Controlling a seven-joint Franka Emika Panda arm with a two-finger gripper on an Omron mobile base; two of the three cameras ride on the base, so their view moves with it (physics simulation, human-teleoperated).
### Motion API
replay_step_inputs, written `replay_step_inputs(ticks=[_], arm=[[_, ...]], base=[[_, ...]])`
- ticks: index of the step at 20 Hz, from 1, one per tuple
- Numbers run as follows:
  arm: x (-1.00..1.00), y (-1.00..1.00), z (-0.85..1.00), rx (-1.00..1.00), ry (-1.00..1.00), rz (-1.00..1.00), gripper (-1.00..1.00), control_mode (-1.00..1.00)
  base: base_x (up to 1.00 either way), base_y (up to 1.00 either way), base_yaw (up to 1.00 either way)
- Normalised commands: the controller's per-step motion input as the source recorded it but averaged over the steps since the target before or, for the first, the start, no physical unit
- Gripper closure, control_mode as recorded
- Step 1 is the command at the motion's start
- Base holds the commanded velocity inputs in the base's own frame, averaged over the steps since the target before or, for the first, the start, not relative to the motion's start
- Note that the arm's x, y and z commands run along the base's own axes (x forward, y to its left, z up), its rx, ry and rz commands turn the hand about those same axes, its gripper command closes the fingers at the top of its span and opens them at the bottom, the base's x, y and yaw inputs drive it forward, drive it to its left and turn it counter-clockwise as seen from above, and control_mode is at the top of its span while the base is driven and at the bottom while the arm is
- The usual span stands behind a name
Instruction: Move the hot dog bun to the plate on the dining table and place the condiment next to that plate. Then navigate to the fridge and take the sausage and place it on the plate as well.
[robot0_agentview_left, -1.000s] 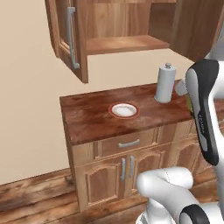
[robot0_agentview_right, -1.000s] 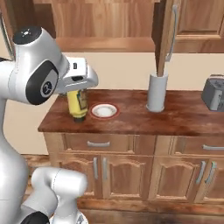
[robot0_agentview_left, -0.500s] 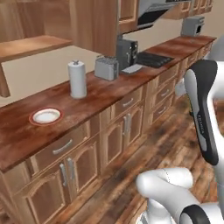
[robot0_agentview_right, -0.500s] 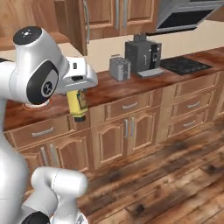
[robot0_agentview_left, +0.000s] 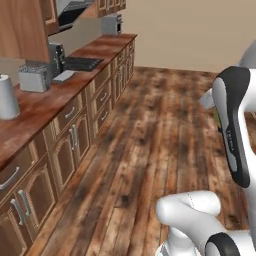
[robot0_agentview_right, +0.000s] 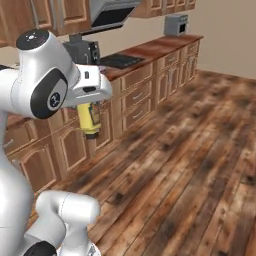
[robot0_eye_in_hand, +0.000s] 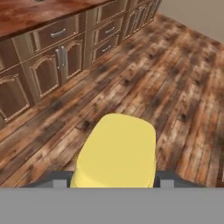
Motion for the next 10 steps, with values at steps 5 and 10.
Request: replay_step_inputs(ticks=[5,10], arm=[[0.00,0.00,0.00,0.00,0.00,0.00,1.00,1.00],[0.00,0.00,0.00,0.00,0.00,0.00,1.00,1.00]], base=[[-1.00,-0.02,-0.58],[-0.98,-0.34,-0.42]])
